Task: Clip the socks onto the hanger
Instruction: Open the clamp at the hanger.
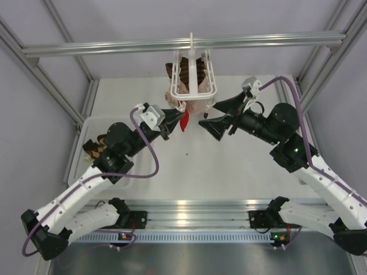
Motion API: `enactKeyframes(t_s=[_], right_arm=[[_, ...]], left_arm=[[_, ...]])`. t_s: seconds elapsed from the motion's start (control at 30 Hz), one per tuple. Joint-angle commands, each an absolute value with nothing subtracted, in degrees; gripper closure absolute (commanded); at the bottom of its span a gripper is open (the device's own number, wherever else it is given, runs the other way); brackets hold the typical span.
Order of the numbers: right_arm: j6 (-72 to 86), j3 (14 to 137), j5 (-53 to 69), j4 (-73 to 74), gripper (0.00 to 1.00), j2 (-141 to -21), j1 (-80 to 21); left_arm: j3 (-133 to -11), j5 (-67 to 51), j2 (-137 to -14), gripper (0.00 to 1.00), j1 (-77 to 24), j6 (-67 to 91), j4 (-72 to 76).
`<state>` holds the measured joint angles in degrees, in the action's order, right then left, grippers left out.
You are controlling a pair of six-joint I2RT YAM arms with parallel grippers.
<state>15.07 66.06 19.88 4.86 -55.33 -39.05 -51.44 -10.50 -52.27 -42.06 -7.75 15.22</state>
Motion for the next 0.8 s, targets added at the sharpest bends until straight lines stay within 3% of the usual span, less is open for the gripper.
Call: enactKeyframes(t_s=[0.0,0.33,0.77], right_arm=[[12.66,65.58,12.85,-1.75,0.05,-54.76,-44.54],[3.7,58.1,0.97,-15.81,0.12,-54.84,-53.96],[-1.93,55.2,2.81,-27.68,0.29,-58.45,-56.16]], left_arm=[[-55.45,-7.92,-51.68,1.0,-42.45,-10.89,8.82],[-55.46,-6.76,-50.62,1.0,-43.15,-14.24,3.51],[-54.76,-6.77,-50.98,1.0,-45.35,-17.4,4.57]])
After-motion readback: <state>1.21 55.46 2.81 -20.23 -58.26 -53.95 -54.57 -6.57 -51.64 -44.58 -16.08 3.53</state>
